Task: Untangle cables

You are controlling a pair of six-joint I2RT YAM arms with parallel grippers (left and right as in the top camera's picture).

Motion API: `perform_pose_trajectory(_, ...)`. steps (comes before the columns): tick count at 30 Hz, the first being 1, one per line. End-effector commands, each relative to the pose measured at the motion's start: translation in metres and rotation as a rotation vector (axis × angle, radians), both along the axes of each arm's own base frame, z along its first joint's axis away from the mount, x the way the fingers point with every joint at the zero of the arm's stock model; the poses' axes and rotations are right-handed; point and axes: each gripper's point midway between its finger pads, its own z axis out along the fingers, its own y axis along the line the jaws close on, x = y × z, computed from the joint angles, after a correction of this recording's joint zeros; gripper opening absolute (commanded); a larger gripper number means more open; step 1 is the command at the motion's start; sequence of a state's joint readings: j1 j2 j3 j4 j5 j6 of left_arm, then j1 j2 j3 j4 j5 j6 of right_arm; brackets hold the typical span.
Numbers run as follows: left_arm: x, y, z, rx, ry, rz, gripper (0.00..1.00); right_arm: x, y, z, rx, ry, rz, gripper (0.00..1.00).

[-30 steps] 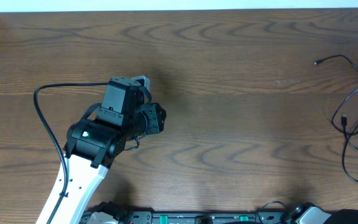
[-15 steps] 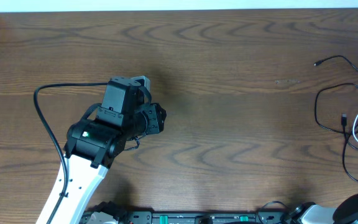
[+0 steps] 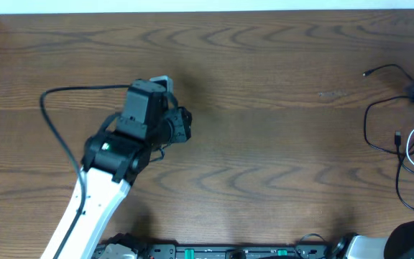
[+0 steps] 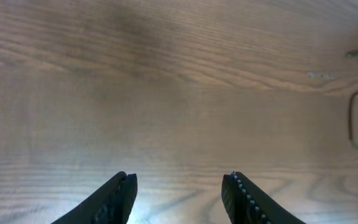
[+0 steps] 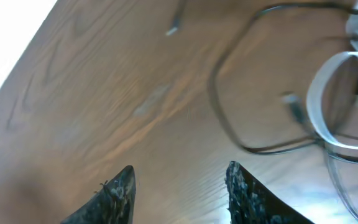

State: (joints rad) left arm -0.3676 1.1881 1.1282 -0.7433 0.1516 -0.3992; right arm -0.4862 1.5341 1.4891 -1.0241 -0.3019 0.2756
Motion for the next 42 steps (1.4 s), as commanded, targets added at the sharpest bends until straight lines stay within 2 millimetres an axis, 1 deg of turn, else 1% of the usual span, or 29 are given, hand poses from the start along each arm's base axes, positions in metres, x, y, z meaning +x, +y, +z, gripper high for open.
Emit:
perform_pose_trajectory(1,0.011,0.001,-0.025,0.089,0.044,-0.041,0.74,0.012,0.055,-0.002,-0.055,-0.012,0.281,0.49)
perform_pose_trajectory(2,0.012,0.008,-0.036,0.131,0.075,-0.021,0.78,0.013,0.067,-0.002,-0.068,-0.010,0.336,0.50)
perform_pose_trajectory(4,0.011,0.016,-0.051,0.186,0.127,-0.002,0.82,0.013,0.092,-0.006,-0.111,0.010,0.439,0.54)
perform_pose_trajectory(6,0.003,0.030,-0.066,0.267,0.195,0.024,0.92,0.008,0.115,-0.012,-0.187,0.063,0.524,0.60)
perform_pose_trajectory(9,-0.010,0.055,-0.069,0.386,0.243,0.076,0.93,-0.001,0.138,-0.018,-0.214,0.111,0.604,0.70)
perform_pose_trajectory(10,-0.015,0.064,-0.069,0.424,0.261,0.107,0.94,-0.006,0.147,-0.020,-0.210,0.127,0.633,0.75)
perform_pose_trajectory(11,-0.019,0.070,-0.070,0.448,0.279,0.133,0.94,-0.009,0.154,-0.023,-0.211,0.140,0.655,0.83)
perform_pose_trajectory(12,-0.026,0.077,-0.071,0.466,0.309,0.156,0.94,-0.016,0.165,-0.029,-0.221,0.166,0.691,0.99)
perform_pose_trajectory(14,-0.035,0.085,-0.073,0.460,0.356,0.203,0.94,-0.024,0.178,-0.040,-0.222,0.201,0.723,0.99)
perform_pose_trajectory(16,-0.041,0.090,-0.075,0.443,0.394,0.240,0.94,-0.033,0.185,-0.052,-0.211,0.237,0.739,0.99)
perform_pose_trajectory(17,-0.044,0.091,-0.076,0.425,0.416,0.243,0.94,-0.041,0.190,-0.062,-0.201,0.268,0.750,0.99)
perform_pose_trajectory(18,-0.046,0.091,-0.077,0.406,0.434,0.245,0.95,-0.045,0.192,-0.068,-0.195,0.286,0.754,0.99)
perform_pose_trajectory(20,-0.052,0.090,-0.079,0.362,0.476,0.236,0.94,-0.056,0.195,-0.080,-0.182,0.328,0.759,0.99)
perform_pose_trajectory(21,-0.057,0.083,-0.079,0.315,0.498,0.179,0.94,-0.066,0.196,-0.090,-0.164,0.368,0.740,1.00)
perform_pose_trajectory(24,-0.062,0.075,-0.076,0.280,0.495,0.119,0.94,-0.076,0.197,-0.097,-0.154,0.392,0.718,0.99)
perform_pose_trajectory(27,-0.069,0.077,-0.070,0.272,0.471,0.122,0.94,-0.086,0.191,-0.092,-0.193,0.365,0.669,0.99)
perform_pose_trajectory(30,-0.079,0.080,-0.062,0.253,0.409,0.133,0.94,-0.100,0.189,-0.077,-0.217,0.276,0.635,0.99)
perform_pose_trajectory(32,-0.081,0.081,-0.053,0.232,0.334,0.132,0.94,-0.108,0.190,-0.071,-0.225,0.213,0.638,0.99)
perform_pose_trajectory(34,-0.083,0.080,-0.039,0.196,0.215,0.131,0.94,-0.116,0.189,-0.063,-0.253,0.128,0.637,0.99)
perform_pose_trajectory(36,-0.087,0.078,-0.019,0.151,0.047,0.115,0.94,-0.125,0.189,-0.048,-0.291,-0.015,0.634,0.99)
perform_pose_trajectory(37,-0.089,0.078,-0.014,0.140,0.003,0.117,0.94,-0.127,0.190,-0.046,-0.293,-0.042,0.634,0.99)
perform_pose_trajectory(38,-0.094,0.080,-0.007,0.120,-0.063,0.122,0.95,-0.132,0.190,-0.037,-0.296,-0.115,0.628,0.99)
perform_pose_trajectory(42,-0.109,0.084,0.007,0.078,-0.182,0.130,0.95,-0.147,0.185,-0.019,-0.306,-0.241,0.603,0.99)
